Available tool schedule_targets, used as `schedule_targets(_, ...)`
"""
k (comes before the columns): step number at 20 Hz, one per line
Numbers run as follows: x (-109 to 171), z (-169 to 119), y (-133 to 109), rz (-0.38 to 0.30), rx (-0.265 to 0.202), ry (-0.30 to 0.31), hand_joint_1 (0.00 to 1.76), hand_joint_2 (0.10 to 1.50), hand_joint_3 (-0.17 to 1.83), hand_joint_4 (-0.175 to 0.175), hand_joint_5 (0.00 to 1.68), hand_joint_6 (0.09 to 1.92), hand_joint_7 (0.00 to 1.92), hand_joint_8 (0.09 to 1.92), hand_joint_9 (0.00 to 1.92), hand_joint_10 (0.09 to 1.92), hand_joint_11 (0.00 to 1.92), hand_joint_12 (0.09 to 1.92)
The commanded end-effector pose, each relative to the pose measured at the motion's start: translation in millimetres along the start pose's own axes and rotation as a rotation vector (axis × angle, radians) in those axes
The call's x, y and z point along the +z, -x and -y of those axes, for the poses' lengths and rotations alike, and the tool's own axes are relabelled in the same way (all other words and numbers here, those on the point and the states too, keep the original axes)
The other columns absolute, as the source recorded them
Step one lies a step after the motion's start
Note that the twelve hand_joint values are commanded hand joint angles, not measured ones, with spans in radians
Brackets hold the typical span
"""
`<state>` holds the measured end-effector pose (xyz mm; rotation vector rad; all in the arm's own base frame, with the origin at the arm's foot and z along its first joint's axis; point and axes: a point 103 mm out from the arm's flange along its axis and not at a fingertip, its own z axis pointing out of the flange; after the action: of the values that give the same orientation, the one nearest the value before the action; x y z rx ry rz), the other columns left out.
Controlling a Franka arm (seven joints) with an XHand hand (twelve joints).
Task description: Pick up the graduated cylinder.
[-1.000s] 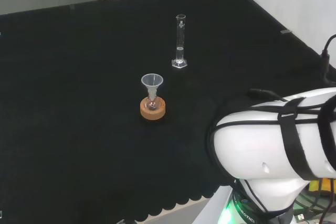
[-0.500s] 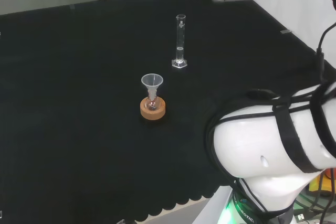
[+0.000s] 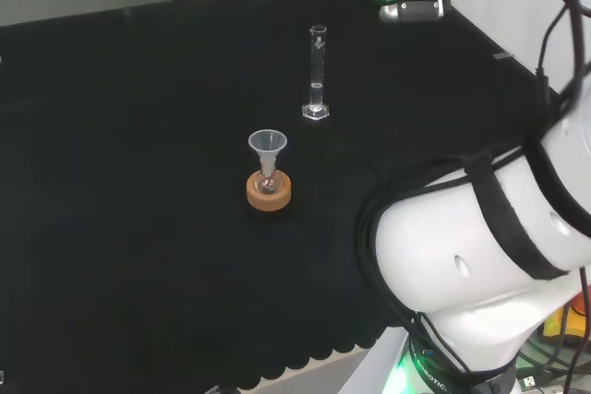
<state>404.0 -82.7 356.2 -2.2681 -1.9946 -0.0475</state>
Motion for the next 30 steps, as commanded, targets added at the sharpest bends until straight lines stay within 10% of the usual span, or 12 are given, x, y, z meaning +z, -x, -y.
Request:
schedule_targets(1,31.9,-55.2,23.4,-0.068,-0.054,0.041,0.24,1.27,-0.02,-0.030,0.32,0.09,0.12,0.58,0.46,0.24,0.19,1.36)
schedule_targets(7,66.3,-79.6,35.3,-0.162,-0.070,0.023,0.26,1.26,-0.04,-0.032,0.32,0.09,0.12,0.61,0.31,0.61,0.18,1.37)
schedule_targets(30,167.3,-141.7,62.7,-0.330,-0.131,-0.029,0.39,1.17,-0.10,-0.024,0.25,0.09,0.07,0.59,0.29,0.65,0.20,1.37)
